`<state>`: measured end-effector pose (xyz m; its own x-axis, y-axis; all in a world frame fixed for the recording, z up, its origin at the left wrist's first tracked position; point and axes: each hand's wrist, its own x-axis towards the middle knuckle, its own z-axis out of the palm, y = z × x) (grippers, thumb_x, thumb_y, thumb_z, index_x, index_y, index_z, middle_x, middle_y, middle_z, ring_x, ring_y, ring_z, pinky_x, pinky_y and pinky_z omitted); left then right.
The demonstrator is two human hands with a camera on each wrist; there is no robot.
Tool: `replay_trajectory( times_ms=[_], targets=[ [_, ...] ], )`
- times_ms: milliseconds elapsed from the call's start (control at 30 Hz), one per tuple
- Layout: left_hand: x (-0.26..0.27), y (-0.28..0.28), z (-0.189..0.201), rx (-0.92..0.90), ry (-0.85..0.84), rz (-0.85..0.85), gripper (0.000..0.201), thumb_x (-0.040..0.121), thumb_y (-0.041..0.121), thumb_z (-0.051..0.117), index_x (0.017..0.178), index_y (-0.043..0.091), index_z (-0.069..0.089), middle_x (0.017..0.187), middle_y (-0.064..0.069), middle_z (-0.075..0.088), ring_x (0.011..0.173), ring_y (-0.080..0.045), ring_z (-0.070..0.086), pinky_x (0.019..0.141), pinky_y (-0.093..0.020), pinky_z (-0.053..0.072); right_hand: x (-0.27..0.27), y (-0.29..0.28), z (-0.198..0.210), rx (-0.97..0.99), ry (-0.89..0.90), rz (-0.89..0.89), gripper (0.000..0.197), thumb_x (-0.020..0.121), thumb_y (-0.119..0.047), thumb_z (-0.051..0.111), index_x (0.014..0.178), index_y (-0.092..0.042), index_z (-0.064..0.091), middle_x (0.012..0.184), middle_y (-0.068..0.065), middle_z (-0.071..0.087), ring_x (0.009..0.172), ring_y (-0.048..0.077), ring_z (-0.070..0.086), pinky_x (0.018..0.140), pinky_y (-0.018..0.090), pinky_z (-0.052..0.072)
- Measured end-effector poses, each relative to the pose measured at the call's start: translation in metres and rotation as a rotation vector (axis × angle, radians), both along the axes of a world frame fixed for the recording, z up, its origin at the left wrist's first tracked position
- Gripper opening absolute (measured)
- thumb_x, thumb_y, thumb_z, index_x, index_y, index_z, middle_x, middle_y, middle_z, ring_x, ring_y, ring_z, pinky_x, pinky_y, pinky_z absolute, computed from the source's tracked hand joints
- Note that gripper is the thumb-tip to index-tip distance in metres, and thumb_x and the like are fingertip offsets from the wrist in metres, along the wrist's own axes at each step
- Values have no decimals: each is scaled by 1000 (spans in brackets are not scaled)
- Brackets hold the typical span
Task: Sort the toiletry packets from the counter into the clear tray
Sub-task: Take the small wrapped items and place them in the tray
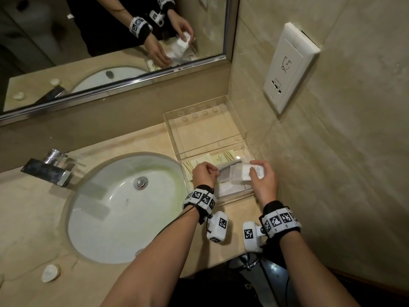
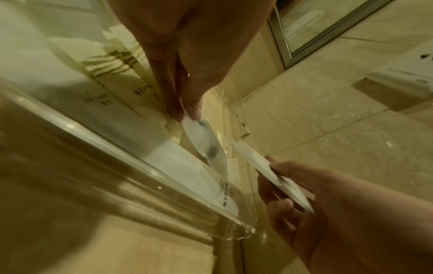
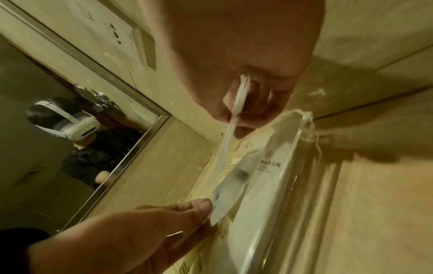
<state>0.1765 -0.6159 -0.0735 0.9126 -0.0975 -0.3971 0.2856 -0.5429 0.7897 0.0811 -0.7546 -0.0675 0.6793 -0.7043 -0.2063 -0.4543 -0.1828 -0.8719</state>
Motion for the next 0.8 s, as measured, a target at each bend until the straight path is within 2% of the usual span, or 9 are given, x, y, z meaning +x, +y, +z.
replay_trajectory(
  times_ms=[133,267,333,433,500,567,667,733,800],
  targets=[
    [2,9,-1,27,-23,-54,20,86,-4,58,82,8,73,79,-6,70,71,-14,61,79,-29,55,2,1,-2,60,-2,25,41,83,-23,63,107,-54,52,111,-1,68,99,23,66,83,45,58],
    [5,16,10,-30,-37,-86,10,91,7,58,93,7,68,82,-7,68,71,-19,61,76,-34,57,8,1,2,211,14,-29,49,85,-21,71,127,-28,47,116,4,69,94,26,71,81,46,59],
    [4,16,17,-89,3,-83,20,95,20,55,103,3,64,84,-8,68,67,-20,62,76,-37,58,12,5,8,304,17,-2,41,89,-18,69,126,-16,51,116,6,69,93,26,71,77,41,60],
    [2,16,23,-216,144,-44,44,96,45,46,105,4,59,77,-9,66,59,-25,64,69,-41,60,14,9,16,437,-62,138,22,93,-14,63,114,-16,61,109,10,72,88,19,71,74,30,59],
    [5,18,23,-324,267,-4,60,88,63,46,104,7,57,74,-8,64,61,-30,67,71,-42,60,14,10,20,425,-109,218,15,92,-10,63,106,-14,65,104,5,72,92,14,70,78,25,57],
    [8,20,25,-385,359,11,71,76,72,56,99,5,59,67,-5,64,66,-29,69,78,-43,60,13,13,28,334,-162,283,15,90,-3,63,103,-9,67,99,-5,71,92,-1,67,83,18,53],
    [12,23,23,-528,458,85,53,68,51,79,81,3,60,68,-15,65,78,-30,67,85,-42,58,13,16,31,215,-241,363,22,86,5,63,99,-9,74,103,-4,72,103,1,65,94,18,50],
    [14,25,23,-597,541,157,44,65,32,86,89,2,63,90,-23,66,82,-29,66,85,-39,58,12,16,29,130,-256,415,28,84,7,64,100,-12,76,111,0,69,110,4,61,96,17,49],
    [15,26,24,-624,556,246,41,69,10,83,102,0,60,97,-20,68,77,-25,69,70,-34,60,13,16,28,89,-215,466,34,84,10,60,102,-14,76,119,-2,65,115,2,58,97,14,47]
  ],
)
